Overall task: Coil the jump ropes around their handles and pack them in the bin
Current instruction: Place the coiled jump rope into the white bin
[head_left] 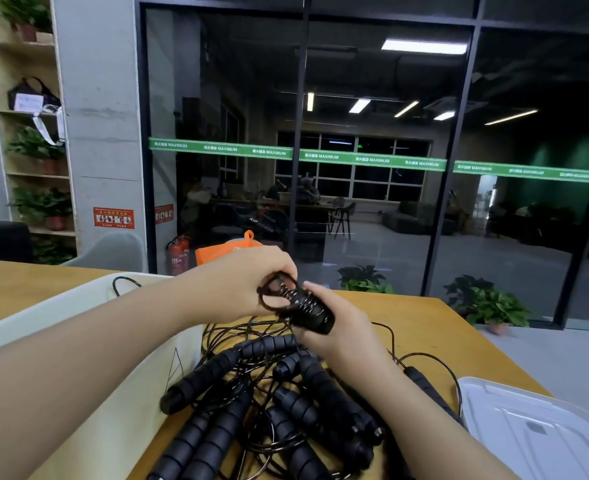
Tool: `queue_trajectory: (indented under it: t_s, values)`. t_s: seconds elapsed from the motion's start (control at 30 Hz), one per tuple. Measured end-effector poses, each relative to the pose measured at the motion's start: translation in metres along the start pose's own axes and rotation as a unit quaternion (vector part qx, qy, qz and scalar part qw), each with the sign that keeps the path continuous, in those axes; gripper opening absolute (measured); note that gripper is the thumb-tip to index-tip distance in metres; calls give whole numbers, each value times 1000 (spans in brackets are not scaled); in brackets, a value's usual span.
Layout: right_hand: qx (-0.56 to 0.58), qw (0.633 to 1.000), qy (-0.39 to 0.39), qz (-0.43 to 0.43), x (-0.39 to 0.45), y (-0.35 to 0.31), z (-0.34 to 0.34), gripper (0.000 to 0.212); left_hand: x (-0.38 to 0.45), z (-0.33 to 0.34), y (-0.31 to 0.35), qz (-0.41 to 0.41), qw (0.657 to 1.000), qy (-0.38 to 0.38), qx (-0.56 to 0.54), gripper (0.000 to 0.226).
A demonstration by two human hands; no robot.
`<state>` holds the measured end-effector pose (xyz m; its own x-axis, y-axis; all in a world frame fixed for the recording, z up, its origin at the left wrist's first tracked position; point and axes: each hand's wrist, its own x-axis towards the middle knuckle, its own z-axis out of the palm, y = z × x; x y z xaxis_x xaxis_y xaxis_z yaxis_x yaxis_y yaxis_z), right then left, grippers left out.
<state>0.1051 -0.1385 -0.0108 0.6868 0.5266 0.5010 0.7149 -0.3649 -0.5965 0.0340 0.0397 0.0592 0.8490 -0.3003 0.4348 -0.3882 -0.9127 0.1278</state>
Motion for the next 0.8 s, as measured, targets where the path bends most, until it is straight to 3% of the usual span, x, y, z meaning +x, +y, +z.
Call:
queue_trajectory:
  t_s: [0.13,0.27,0.47,0.57,0.67,0.73,0.8]
  values:
    - [127,988,8,90,12,-12,-13,41,-7,4,-3,36,998,25,42,23]
    - [271,944,-47,182,13,-18,-12,22,-11,-3,-13,40,992,83,88,32]
    - [468,842,-96,250,9,-31,-2,28,-26,-3,-31,77,975,66,195,49]
    - [512,805,-111,278,11,-40,3,32,-37,-6,-43,43,984,7,171,75]
    - [553,766,-132,300,15,-50,9,35,-45,-10,-50,80,972,34,220,93]
    - [580,732,-157,322,18,-58,13,38,-46,-13,-52,100,957,63,264,92]
    - [594,703,-199,336,20,-66,19,40,-48,-19,-59,103,958,90,251,77]
